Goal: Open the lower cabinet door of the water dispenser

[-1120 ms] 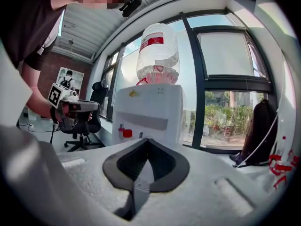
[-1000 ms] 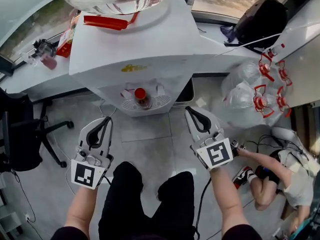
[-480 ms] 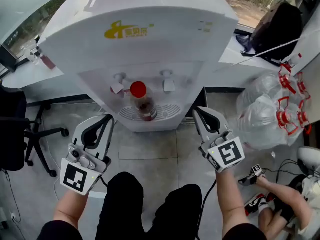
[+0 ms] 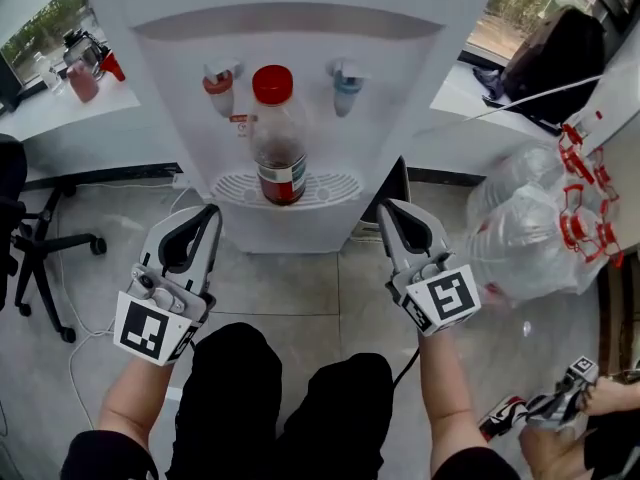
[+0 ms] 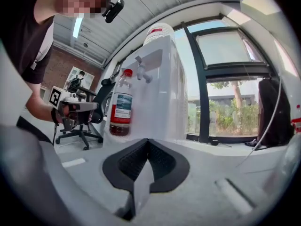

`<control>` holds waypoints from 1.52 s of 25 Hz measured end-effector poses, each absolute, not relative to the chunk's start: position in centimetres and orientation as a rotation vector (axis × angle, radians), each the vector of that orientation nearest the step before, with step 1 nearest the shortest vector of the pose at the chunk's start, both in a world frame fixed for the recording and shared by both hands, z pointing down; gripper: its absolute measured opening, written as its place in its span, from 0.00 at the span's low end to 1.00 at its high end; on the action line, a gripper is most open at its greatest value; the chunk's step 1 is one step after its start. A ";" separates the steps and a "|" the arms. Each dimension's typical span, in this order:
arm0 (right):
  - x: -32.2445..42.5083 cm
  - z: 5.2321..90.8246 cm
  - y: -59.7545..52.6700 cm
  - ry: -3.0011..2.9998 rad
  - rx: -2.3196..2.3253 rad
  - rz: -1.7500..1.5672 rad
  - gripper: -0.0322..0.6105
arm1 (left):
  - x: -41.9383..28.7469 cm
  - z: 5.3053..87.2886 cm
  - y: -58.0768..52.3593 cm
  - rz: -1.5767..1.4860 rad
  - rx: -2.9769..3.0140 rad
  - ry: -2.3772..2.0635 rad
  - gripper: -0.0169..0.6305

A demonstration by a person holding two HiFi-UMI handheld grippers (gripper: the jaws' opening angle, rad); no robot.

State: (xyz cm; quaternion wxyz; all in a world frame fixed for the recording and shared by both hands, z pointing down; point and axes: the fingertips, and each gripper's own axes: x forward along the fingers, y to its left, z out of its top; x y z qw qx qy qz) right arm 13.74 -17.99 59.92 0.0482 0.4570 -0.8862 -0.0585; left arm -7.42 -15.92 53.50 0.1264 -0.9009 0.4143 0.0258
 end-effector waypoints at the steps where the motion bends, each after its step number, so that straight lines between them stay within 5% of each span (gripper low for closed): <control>1: 13.5 60.6 -17.5 -2.704 1.351 -0.167 0.06 | -7.4 54.0 -15.6 0.061 -2.632 1.216 0.04; 9: 13.5 66.5 -17.8 -2.725 1.283 -0.012 0.14 | -8.8 57.3 -14.9 0.044 -2.623 1.228 0.04; 11: 13.5 67.8 -18.5 -2.739 1.290 0.089 0.24 | -8.9 57.7 -14.6 0.042 -2.613 1.243 0.04; 13: 13.3 68.9 -19.2 -2.740 1.282 0.182 0.45 | -9.1 57.7 -14.3 0.028 -2.594 1.238 0.04; 15: 13.1 69.4 -19.8 -2.723 1.273 0.189 0.48 | -9.5 58.0 -14.0 0.009 -2.607 1.248 0.04; 38: 12.9 70.2 -23.4 -2.671 1.280 0.095 0.47 | -13.0 59.1 -13.0 0.043 -2.589 1.353 0.04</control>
